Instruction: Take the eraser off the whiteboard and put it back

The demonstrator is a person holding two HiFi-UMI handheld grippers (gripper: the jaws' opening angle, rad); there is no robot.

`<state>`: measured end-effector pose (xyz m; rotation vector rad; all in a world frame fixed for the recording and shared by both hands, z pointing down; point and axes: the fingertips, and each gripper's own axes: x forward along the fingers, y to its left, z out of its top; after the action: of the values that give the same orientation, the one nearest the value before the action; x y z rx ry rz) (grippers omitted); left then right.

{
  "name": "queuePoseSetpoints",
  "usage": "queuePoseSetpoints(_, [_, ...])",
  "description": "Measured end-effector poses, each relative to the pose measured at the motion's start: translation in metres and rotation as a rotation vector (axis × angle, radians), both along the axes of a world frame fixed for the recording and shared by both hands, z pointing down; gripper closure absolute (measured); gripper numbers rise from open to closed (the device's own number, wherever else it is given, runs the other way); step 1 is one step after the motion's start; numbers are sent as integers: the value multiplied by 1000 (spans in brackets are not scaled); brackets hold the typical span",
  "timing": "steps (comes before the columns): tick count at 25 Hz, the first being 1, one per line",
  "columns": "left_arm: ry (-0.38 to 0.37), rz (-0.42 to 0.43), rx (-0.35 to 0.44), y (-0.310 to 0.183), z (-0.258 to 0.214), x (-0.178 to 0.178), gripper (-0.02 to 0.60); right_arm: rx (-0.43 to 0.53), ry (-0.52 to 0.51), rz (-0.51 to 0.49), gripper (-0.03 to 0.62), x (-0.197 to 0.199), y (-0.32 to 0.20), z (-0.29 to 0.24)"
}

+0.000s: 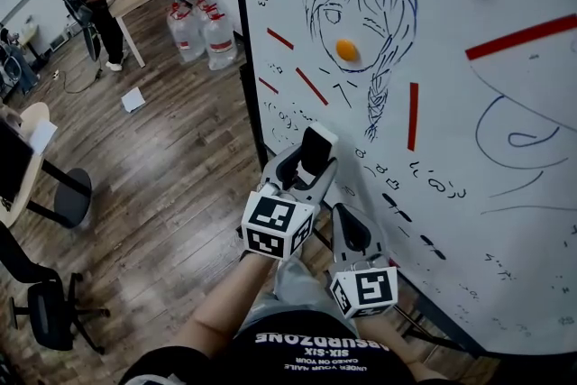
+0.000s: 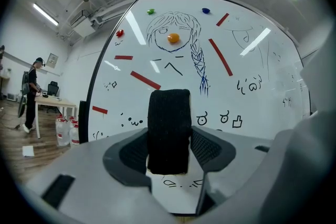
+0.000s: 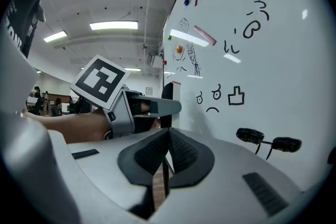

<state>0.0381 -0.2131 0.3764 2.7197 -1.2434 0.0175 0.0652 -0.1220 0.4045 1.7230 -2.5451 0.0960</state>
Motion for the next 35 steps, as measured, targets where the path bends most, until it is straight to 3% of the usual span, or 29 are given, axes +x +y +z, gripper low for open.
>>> queuePoseSetpoints(35, [-14,-36,13,31,7,-59,336,15,20,-44,595,-33,-6,-8])
